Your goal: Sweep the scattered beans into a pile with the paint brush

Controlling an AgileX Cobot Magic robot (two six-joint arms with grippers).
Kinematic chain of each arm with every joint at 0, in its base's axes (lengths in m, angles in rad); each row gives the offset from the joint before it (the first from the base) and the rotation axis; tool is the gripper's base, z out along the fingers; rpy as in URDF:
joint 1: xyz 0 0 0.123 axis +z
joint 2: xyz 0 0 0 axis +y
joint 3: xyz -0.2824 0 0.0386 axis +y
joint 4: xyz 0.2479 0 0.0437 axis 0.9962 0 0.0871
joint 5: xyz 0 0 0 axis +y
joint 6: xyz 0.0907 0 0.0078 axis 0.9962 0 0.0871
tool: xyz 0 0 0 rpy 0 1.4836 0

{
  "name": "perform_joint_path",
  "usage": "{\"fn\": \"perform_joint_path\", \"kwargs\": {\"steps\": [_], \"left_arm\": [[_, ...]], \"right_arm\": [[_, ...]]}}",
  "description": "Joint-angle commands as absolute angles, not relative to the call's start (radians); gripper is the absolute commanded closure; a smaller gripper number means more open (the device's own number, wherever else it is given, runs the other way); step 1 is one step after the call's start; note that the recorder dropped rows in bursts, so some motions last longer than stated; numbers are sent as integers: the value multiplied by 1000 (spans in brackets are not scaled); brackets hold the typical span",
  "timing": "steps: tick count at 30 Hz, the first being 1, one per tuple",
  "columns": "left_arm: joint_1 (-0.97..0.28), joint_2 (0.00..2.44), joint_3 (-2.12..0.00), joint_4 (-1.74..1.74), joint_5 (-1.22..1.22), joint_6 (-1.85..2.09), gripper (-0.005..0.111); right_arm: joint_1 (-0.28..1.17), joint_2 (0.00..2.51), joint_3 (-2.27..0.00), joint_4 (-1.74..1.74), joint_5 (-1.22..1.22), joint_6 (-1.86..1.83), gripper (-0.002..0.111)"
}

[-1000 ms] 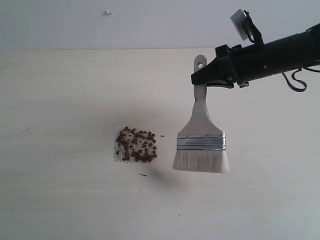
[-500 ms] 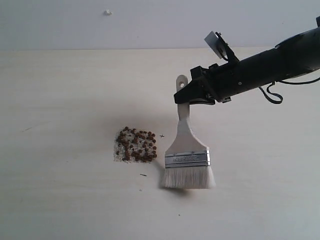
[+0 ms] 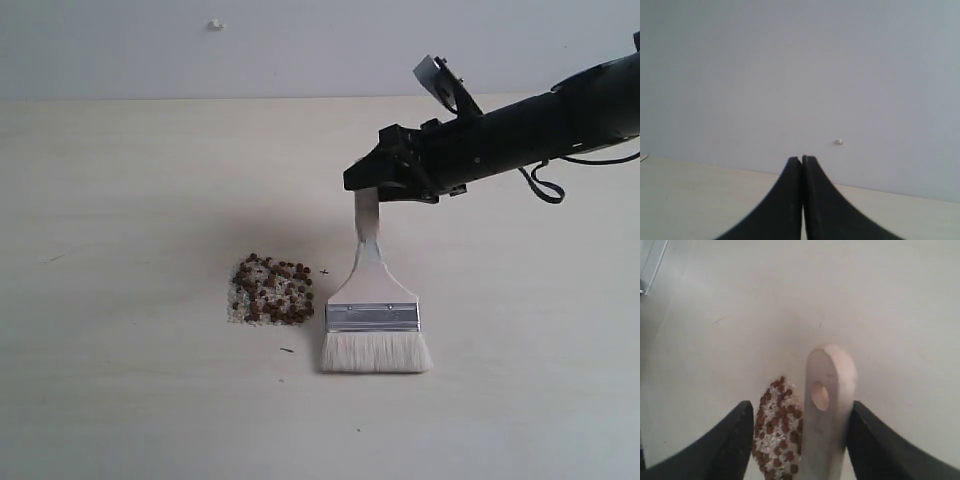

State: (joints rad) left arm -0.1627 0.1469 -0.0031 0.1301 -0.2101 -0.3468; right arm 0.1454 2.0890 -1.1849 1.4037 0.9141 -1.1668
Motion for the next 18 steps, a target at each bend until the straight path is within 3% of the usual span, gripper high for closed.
{"fn": "perform_joint_path", "kwargs": {"steps": [1, 9, 11, 15, 18], "left_arm": [[-163, 141, 0, 123, -214, -344, 107], [-163, 141, 0, 123, -214, -344, 107], [-163, 141, 0, 123, -214, -344, 107], [-163, 141, 0, 123, -214, -344, 107], [-163, 141, 0, 123, -214, -344, 107]], "right_arm": [[145, 2034, -1193, 1421, 815, -1180, 52], [143, 1868, -1193, 1394, 673, -1134, 59], [143, 1812, -1193, 1371, 643, -1090, 71], [145, 1645, -1085, 1377, 522, -1131, 108], [158, 1476, -858, 1514, 456, -1390, 108]]}}
